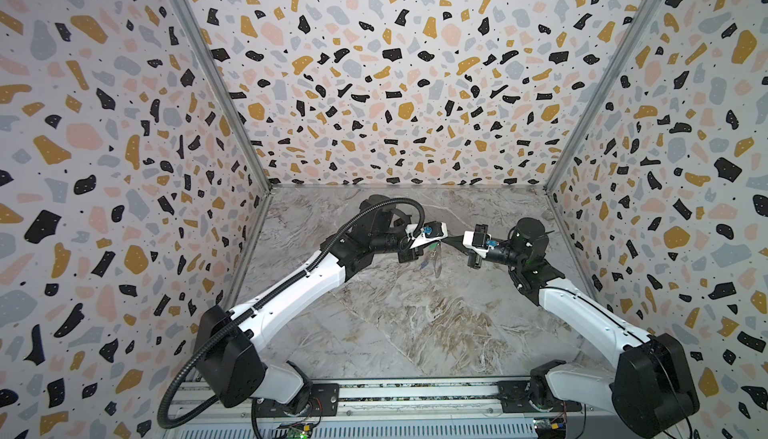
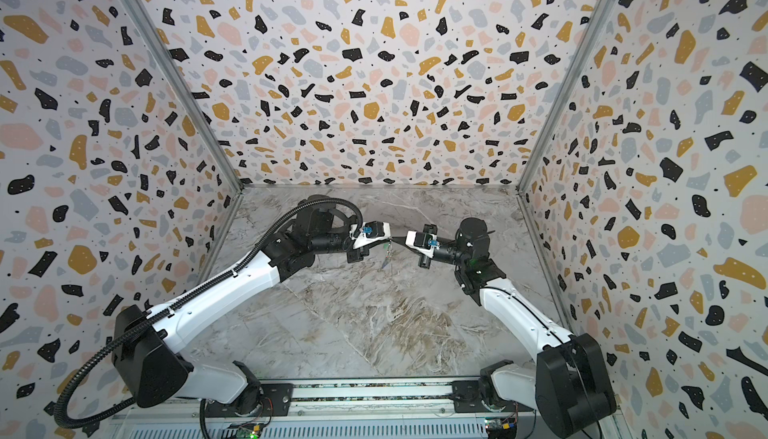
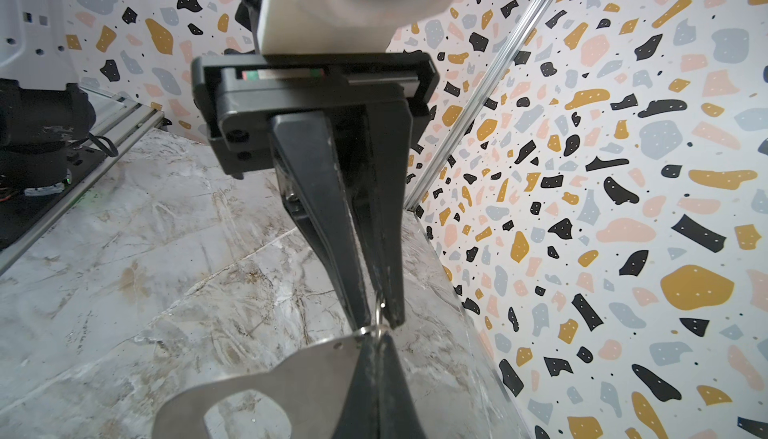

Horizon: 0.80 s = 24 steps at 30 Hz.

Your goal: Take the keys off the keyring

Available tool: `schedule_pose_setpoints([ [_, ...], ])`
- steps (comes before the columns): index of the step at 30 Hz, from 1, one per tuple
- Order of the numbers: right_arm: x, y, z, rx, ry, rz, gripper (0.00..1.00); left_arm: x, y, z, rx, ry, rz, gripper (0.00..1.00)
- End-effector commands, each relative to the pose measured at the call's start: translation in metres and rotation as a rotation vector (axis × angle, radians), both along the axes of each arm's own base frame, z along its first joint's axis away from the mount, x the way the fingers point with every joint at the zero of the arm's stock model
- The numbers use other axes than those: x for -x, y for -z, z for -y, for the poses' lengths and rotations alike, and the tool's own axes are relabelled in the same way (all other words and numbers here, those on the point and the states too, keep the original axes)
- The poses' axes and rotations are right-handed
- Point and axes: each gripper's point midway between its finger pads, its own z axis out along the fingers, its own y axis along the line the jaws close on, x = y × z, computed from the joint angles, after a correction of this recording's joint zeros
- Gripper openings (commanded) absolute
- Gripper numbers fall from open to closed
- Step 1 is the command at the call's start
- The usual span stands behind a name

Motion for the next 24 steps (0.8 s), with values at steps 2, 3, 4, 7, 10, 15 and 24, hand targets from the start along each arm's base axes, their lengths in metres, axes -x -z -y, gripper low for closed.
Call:
schedule_pose_setpoints([
  [2,0.004,-0.022,-0.001,-0.019,-0.022,0.054,0.00,0.006,-0.021,0.004,0.038,0.021,0.047,0.09],
  [3,0.004,-0.022,-0.001,-0.019,-0.023,0.053,0.00,0.006,-0.021,0.004,0.037,0.022,0.047,0.08],
  [4,0.005,-0.022,-0.001,-0.018,-0.024,0.056,0.00,0.006,-0.022,0.005,0.038,0.024,0.049,0.06],
  [7,0.004,-0.021,-0.001,-0.014,-0.020,0.049,0.00,0.007,-0.023,0.006,0.043,0.030,0.050,0.00],
  [10,0.002,-0.021,0.001,-0.016,0.003,0.057,0.00,0.008,-0.024,0.007,0.052,0.033,0.042,0.00],
  [15,-0.007,-0.022,0.008,-0.011,0.094,0.078,0.19,0.004,-0.027,0.008,0.075,0.000,0.010,0.00],
  [24,-0.015,-0.017,0.016,0.074,0.179,0.067,0.31,-0.001,-0.030,0.008,0.104,-0.042,-0.021,0.00],
])
